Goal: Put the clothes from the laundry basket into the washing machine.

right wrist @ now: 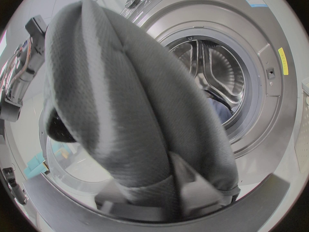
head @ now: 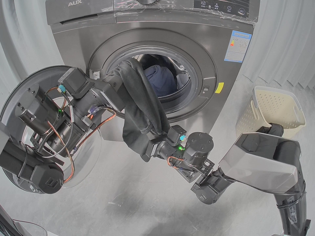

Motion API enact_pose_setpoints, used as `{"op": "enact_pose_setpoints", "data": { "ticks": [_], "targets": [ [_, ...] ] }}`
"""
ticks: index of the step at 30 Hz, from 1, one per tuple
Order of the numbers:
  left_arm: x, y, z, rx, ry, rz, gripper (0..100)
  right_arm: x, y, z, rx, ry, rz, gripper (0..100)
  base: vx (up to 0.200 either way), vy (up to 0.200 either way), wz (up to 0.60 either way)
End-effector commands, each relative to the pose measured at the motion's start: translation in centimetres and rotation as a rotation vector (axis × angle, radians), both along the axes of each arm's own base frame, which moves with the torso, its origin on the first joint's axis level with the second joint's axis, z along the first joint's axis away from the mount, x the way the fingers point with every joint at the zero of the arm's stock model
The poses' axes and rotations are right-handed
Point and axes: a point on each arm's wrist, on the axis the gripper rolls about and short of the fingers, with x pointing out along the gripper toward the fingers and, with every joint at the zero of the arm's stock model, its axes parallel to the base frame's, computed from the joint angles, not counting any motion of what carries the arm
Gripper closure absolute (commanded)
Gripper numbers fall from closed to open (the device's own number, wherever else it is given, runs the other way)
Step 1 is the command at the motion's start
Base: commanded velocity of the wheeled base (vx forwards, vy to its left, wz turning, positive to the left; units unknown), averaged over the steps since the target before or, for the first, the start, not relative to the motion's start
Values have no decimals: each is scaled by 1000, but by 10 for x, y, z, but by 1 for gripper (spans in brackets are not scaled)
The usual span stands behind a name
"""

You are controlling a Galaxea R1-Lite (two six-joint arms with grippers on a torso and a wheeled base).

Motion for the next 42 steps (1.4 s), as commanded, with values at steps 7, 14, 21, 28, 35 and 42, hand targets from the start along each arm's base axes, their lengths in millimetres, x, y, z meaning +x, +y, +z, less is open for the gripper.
{"op": "enact_pose_setpoints", "data": {
  "ticks": [7,14,21,28,35,42],
  "targets": [
    [28,32,-20,31,62,133,100,-10,-45,42,17,-10,-72,100,0,0,0],
    [31,36,-50,91,157,142,100,-11,-59,70,60,-58,-95,100,0,0,0],
    [30,37,-79,153,253,145,100,-17,-61,86,90,-87,-91,100,0,0,0],
    [29,34,-108,237,324,119,100,-22,-61,98,123,-105,-81,100,0,0,0],
    [30,33,-122,270,363,119,100,-26,-58,100,130,-105,-72,100,0,0,0],
    [29,32,-125,280,373,99,100,-32,-53,103,141,-103,-71,100,0,0,0]
  ]
}}
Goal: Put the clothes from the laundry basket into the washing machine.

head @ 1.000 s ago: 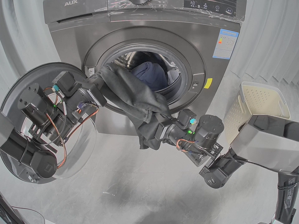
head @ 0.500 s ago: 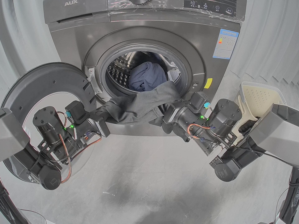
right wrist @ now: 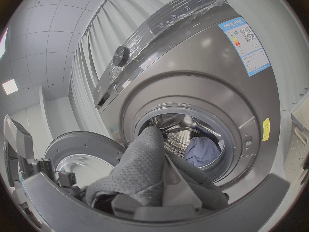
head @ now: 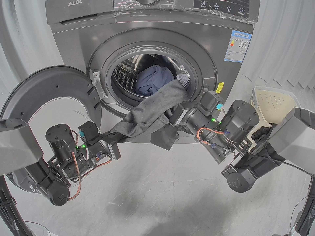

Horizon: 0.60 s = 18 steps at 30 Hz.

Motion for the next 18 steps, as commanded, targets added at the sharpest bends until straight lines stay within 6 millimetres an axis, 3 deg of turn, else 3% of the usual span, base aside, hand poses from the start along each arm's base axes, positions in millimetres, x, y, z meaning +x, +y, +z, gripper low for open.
{"op": "enact_pose_setpoints", "data": {
  "ticks": [1,9,10,14,18],
  "targets": [
    [1,-1,-5,7,17,-5,100,-2,1,3,7,-5,5,100,0,0,0],
    [0,-1,-8,12,28,-24,100,-2,1,3,9,-3,6,100,0,0,0],
    [0,-1,-10,14,34,-26,0,-2,1,3,9,-3,6,100,0,0,0],
    [-6,1,-19,32,80,-32,0,-1,0,2,9,-3,3,100,0,0,0],
    [-12,0,-47,89,179,-67,0,2,-4,3,9,-6,-12,100,0,0,0]
  ]
}}
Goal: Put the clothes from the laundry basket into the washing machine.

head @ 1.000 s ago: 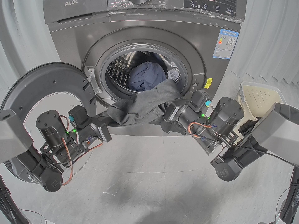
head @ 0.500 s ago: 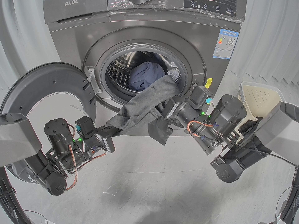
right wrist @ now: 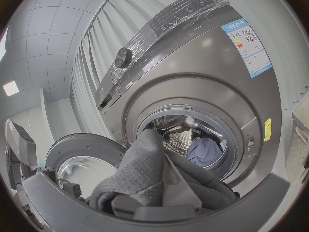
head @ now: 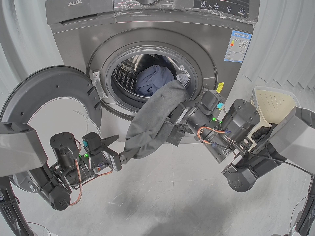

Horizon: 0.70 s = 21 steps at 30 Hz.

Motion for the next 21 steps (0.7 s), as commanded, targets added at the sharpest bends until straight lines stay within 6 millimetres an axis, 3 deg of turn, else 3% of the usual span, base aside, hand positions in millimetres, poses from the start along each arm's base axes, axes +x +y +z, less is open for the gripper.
{"op": "enact_pose_setpoints", "data": {
  "ticks": [1,3,8,15,17,21],
  "targets": [
    [-6,-1,-27,56,97,-26,0,3,-4,1,0,-2,-13,100,0,0,0],
    [-13,-4,-39,112,119,-57,0,4,-5,0,0,0,-17,100,0,0,0],
    [-27,-16,-37,159,83,-131,0,7,-7,-2,-5,4,-25,100,0,0,0],
    [-52,-19,14,68,-62,-226,0,11,-11,-5,-13,13,-41,100,0,0,0],
    [-61,-17,16,69,-65,-248,0,10,-12,-4,-12,12,-41,100,0,0,0],
    [-59,-19,15,73,-67,-245,0,10,-11,-5,-10,13,-37,100,0,0,0]
  ]
}}
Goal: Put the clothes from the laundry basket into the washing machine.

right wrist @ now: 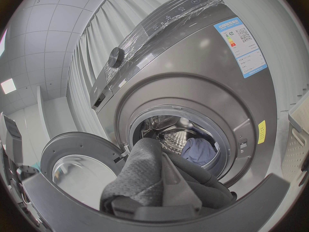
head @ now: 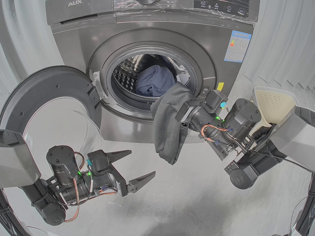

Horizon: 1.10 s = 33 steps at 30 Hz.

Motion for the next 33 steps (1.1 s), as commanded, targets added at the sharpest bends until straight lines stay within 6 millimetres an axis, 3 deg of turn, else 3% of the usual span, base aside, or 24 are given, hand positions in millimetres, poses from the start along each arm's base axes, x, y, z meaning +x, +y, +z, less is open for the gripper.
{"op": "enact_pose_setpoints", "data": {
  "ticks": [1,3,7,20,33],
  "targets": [
    [-7,-1,12,-25,-39,-20,0,0,1,-1,-3,4,2,100,0,0,0],
    [-5,-2,12,-28,-40,-20,0,-1,2,-1,-1,2,5,100,0,0,0],
    [25,-20,13,-59,-86,-16,0,-3,4,-2,-3,4,13,100,0,0,0],
    [84,-70,-18,-93,-121,-35,0,-10,17,-7,-6,19,36,100,0,0,0],
    [105,-87,-24,-122,-158,60,0,-17,29,-16,-7,47,53,100,0,0,0]
  ]
}}
